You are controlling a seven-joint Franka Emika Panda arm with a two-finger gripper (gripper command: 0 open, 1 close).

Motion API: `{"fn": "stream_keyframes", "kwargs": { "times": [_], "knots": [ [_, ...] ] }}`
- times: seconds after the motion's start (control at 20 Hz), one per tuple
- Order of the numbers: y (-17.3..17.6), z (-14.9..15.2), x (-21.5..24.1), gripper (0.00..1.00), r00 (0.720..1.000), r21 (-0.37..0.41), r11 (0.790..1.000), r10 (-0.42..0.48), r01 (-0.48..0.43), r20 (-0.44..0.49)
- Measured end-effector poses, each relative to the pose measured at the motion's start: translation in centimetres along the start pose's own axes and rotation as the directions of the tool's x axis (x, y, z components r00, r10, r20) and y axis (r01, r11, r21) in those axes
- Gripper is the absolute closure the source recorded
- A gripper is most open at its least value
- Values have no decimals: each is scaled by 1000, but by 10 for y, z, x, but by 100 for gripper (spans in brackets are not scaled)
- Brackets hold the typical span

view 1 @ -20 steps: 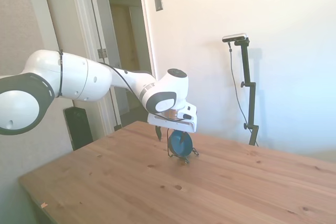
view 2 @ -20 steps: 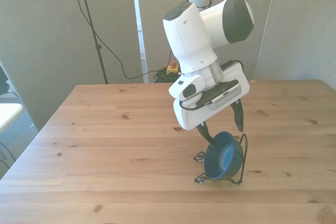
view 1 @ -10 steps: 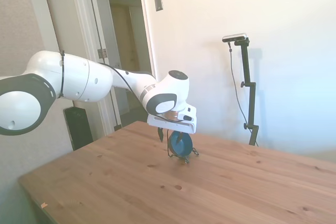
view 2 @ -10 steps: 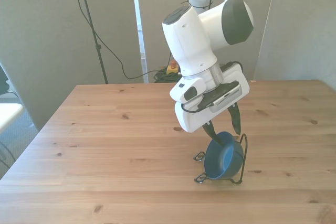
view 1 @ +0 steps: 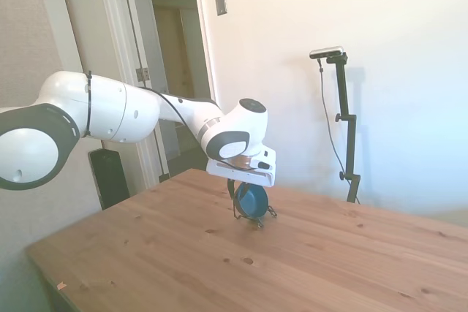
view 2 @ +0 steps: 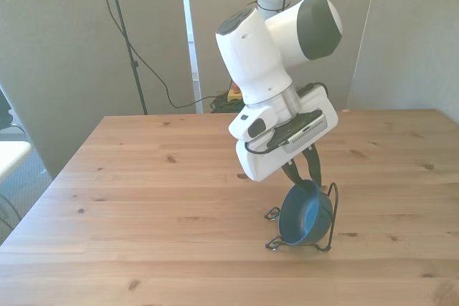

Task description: Unload the bowl

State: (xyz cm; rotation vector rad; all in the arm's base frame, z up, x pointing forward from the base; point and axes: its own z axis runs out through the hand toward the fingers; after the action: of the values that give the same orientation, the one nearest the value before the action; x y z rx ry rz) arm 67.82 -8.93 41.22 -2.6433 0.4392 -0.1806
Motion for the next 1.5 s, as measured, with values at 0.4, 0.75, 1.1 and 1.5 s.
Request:
{"fn": "stream_keyframes", "kwargs": {
  "times": [0.4, 0.75, 1.1, 1.5],
  "knots": [
    [6, -1, 7, 100, 999, 61, 998, -26, 23, 36],
    [19, -31, 9, 100, 998, 123, 991, -53, 54, -15],
    [16, -52, -20, 100, 994, 133, 985, -107, 109, -23],
    [-23, -21, -117, 100, 967, -22, 968, -247, 249, 66]
  ]
}}
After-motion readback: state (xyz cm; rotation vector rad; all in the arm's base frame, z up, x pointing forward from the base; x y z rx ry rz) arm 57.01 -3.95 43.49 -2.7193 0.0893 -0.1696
